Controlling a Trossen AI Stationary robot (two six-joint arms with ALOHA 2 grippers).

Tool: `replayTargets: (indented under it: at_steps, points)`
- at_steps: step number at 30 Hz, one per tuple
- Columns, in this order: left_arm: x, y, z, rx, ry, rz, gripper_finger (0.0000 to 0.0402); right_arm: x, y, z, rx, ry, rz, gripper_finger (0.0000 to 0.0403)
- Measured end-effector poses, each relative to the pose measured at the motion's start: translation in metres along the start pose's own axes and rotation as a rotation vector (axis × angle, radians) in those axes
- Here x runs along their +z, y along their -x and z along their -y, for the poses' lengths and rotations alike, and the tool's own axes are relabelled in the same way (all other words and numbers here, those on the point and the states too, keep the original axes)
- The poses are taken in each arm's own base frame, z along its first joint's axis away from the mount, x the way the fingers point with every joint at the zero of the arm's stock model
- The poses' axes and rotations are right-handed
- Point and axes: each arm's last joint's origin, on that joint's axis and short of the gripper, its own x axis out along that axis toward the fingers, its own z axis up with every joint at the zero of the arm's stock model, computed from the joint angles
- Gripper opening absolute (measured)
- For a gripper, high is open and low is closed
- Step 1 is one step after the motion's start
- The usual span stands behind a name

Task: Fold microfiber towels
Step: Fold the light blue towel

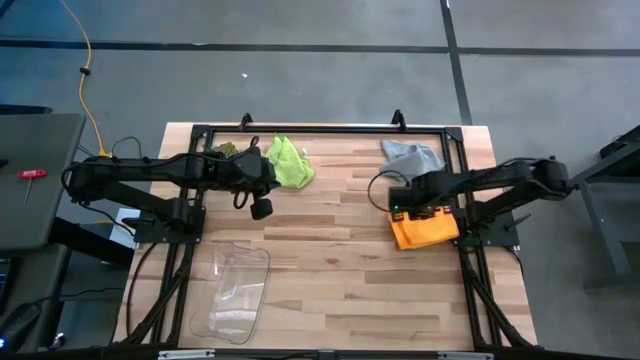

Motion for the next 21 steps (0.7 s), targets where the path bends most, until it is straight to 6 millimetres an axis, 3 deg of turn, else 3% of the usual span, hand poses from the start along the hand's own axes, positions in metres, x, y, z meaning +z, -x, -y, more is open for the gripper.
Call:
replayTargets:
  at_steps: [3,7,16,21]
  points:
    - [0.0,0.0,0.0,0.001,0.007,0.0,0.0,0.0,-0.014,-0.005,-0.044,-0.01,-0.01,0.0024]
    - [0.0,0.0,0.0,0.002,0.008,0.0,0.0,0.0,-0.02,-0.007,-0.101,0.029,-0.016,0.0004]
    - [0.0,0.0,-0.001,0.016,0.022,0.001,0.0,-0.005,-0.047,-0.023,-0.012,0.053,-0.115,0.0002]
    - [0.0,0.0,-0.001,0.021,0.027,0.002,0.0,0.001,-0.043,-0.055,0.143,0.03,-0.081,0.0001]
